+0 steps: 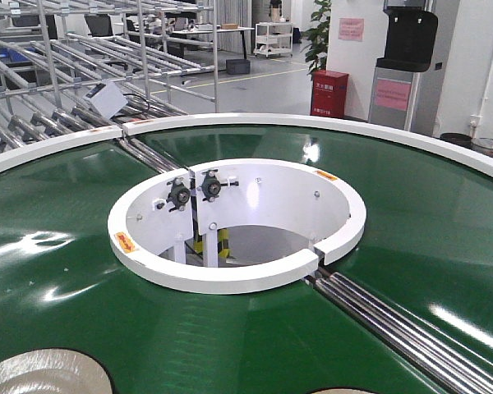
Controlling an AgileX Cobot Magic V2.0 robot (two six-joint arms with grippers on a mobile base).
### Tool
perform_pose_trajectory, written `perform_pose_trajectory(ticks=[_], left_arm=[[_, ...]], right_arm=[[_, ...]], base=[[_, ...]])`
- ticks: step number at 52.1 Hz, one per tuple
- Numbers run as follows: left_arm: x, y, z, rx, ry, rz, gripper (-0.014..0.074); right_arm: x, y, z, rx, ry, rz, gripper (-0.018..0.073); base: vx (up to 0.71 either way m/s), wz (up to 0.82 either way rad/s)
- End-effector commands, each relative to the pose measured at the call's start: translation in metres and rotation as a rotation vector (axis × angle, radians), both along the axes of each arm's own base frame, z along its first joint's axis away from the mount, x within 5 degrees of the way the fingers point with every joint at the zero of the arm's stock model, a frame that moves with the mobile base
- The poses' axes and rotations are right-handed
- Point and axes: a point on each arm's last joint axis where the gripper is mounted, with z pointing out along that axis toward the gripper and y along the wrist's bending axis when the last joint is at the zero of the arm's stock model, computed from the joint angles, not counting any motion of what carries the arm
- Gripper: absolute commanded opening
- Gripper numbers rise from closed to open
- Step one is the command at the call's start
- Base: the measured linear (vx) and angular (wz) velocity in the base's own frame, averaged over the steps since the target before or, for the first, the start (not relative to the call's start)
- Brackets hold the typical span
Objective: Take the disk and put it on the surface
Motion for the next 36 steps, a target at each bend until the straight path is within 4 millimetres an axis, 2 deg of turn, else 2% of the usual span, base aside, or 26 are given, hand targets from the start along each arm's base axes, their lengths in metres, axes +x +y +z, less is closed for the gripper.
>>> perform_pose_trajectory(ticks=[1, 36], left_arm=[[0.0013, 0.0, -0.0021, -0.003, -0.057, -0.002, -0.0001], [0.0015, 0.0002, 0.0013, 0.027, -0.092, -0.004, -0.0001]], right_arm=[[0.0001, 0.0, 0.0041, -0.002, -0.087, 0.0, -0.0008], [0.0001, 0.0001, 0.0058, -0.009, -0.109, 0.001, -0.0008]], base=[[0.0, 0.0], [0.0, 0.0]])
